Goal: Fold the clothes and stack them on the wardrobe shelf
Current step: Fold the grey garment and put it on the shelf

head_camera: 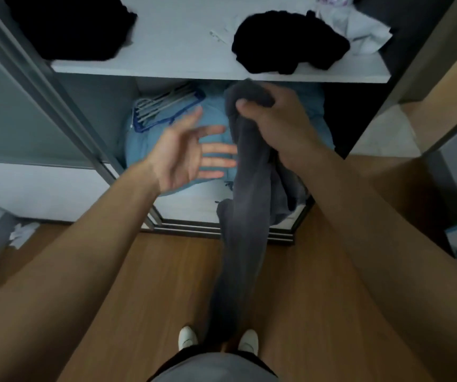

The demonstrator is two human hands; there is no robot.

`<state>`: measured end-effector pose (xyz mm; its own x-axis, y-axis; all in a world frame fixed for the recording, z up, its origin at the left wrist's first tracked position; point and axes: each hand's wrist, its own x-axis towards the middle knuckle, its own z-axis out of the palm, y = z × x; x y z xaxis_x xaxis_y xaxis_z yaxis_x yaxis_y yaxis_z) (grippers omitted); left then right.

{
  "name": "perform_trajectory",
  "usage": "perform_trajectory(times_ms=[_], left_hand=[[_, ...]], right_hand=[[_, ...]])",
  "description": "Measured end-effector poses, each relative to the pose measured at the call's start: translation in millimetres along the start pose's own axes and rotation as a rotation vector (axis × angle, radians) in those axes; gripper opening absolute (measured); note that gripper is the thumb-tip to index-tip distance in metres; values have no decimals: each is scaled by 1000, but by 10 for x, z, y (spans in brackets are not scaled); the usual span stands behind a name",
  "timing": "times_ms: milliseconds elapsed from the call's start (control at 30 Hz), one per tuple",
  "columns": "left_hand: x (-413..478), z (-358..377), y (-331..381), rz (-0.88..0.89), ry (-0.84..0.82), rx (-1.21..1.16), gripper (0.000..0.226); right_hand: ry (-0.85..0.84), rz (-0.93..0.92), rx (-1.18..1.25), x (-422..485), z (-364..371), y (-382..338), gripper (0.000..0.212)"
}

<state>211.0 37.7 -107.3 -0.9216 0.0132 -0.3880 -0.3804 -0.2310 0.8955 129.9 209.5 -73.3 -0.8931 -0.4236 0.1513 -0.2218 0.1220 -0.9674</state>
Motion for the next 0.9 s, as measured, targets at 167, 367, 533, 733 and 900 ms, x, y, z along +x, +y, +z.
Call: perform_trajectory(times_ms=[167,367,533,733,900], left_hand=[[-76,200,465,-54,-20,17,45],[-177,88,431,17,137,-168,24],[-333,26,490,222,226,-186,16],[-437,-37,493,264,205,-144,14],[-463,-154,498,273,230,-131,13]], right_hand=[[-138,-215,-352,-284,224,-90,20],[-333,-199,-330,-521,484,-75,56],[-366,-61,-153,-761,407,298,54],[-538,298,-411,-813,427,623,45],[-446,326,-484,-711,443,589,20]])
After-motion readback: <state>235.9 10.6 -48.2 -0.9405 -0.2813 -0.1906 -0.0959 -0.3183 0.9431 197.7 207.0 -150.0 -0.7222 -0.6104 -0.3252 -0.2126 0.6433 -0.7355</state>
